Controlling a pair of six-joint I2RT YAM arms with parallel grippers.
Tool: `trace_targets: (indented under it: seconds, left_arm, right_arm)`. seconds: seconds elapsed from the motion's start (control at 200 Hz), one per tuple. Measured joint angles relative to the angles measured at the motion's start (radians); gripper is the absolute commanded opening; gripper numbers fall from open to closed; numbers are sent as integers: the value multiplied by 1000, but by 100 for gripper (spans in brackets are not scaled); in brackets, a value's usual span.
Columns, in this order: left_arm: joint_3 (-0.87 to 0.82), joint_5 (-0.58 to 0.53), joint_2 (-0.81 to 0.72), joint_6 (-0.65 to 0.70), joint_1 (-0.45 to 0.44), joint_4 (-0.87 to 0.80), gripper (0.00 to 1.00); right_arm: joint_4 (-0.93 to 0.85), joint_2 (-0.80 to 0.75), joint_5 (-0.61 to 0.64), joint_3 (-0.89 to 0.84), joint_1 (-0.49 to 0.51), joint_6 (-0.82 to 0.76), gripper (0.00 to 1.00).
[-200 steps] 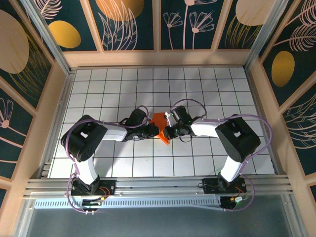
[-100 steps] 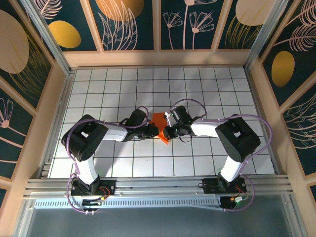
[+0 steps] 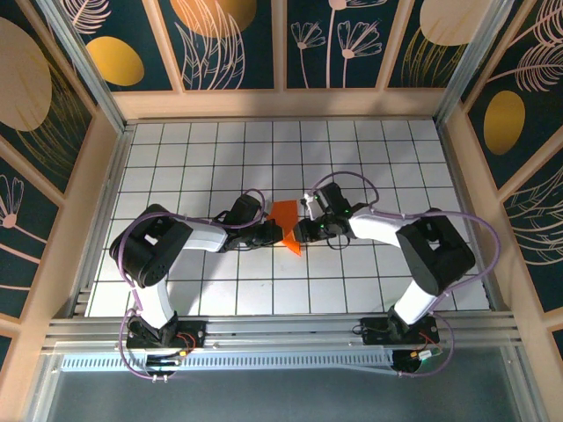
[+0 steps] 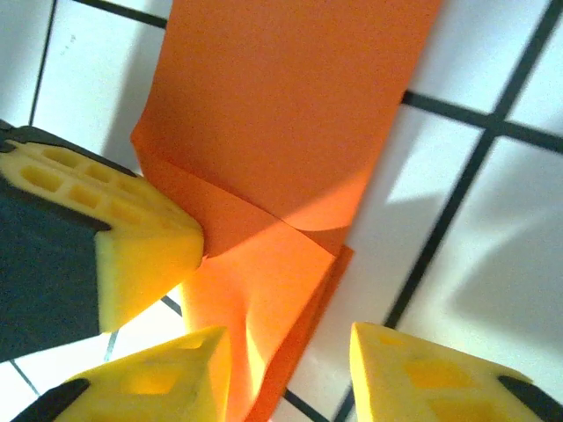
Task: Fold a paper plane with a square sheet of paper (fold left side to right side)
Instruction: Third fold the triangle at the center of the table.
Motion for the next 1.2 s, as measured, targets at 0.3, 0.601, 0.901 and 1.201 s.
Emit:
trace_targets:
  seconds: [0.3, 0.601, 0.901, 1.201]
  left_arm:
    - [0, 0, 0, 0, 0, 0, 0]
    - [0, 0, 0, 0, 0, 0, 0]
    - [0, -1, 0, 0, 0, 0, 0]
    - [0, 0, 0, 0, 0, -1, 0]
  right_arm:
    - [-42, -67, -152, -11, -16, 26, 6]
    - [1, -37, -274, -66, 27, 80, 0]
    - [26, -2, -280, -72, 26, 95, 0]
    - [34, 24, -280, -99, 26, 98, 0]
